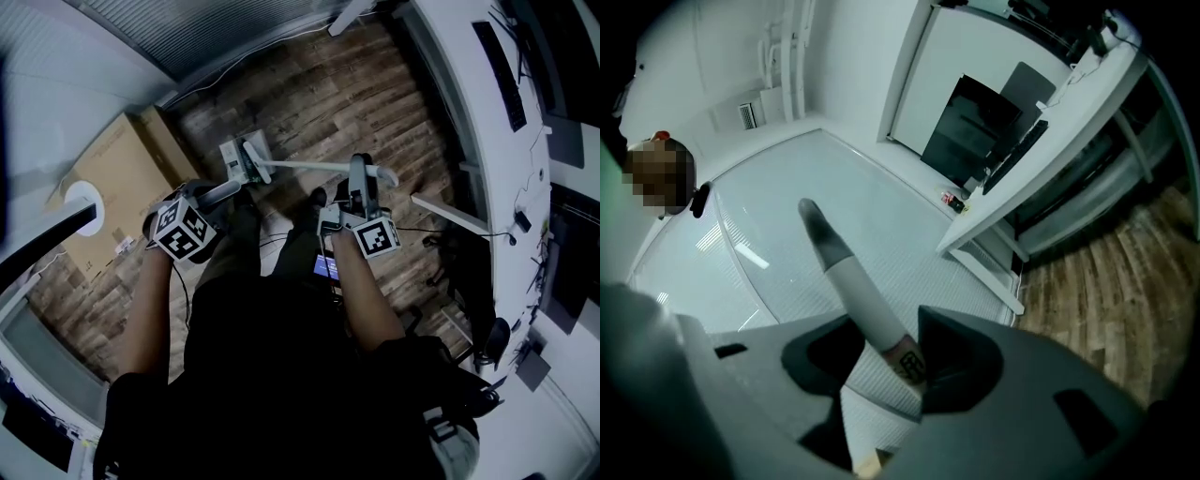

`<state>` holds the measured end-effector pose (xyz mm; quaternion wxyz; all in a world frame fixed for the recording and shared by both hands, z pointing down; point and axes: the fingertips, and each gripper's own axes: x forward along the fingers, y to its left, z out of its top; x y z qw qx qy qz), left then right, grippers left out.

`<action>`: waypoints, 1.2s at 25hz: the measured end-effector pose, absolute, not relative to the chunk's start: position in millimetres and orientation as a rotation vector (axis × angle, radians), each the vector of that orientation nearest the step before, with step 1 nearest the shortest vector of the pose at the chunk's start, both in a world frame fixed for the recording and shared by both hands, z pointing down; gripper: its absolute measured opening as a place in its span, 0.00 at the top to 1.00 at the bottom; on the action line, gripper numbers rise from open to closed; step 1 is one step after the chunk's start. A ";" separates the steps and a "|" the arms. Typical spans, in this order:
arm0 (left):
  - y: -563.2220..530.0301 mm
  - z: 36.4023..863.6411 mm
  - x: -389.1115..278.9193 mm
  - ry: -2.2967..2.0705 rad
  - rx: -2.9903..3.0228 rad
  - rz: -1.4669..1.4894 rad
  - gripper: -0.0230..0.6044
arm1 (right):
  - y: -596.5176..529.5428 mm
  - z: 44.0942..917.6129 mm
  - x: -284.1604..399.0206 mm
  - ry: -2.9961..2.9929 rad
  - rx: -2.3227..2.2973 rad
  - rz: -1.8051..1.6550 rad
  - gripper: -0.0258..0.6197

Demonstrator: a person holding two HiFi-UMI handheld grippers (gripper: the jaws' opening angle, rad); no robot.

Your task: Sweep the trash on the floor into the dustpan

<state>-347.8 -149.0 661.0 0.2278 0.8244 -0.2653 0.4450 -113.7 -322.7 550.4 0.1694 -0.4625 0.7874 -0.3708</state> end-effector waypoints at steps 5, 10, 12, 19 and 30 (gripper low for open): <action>-149.1 662.3 -349.7 -0.757 2.219 1.291 0.80 | -333.3 519.8 -89.9 2.255 -1.290 -0.998 0.70; -149.3 657.9 -343.2 -0.822 2.178 1.310 0.76 | -340.9 493.9 -69.6 2.303 -1.236 -0.965 0.70; -153.1 647.8 -342.1 -0.874 2.170 1.298 0.73 | -345.3 483.1 -61.2 2.327 -1.211 -0.953 0.70; -181.2 569.3 -332.9 -1.131 2.213 1.136 0.72 | -363.5 437.0 -32.1 2.416 -1.134 -0.887 0.70; -240.3 381.7 -290.6 -1.770 2.292 -0.001 0.77 | -377.4 334.4 -10.5 2.779 -0.833 -0.464 0.75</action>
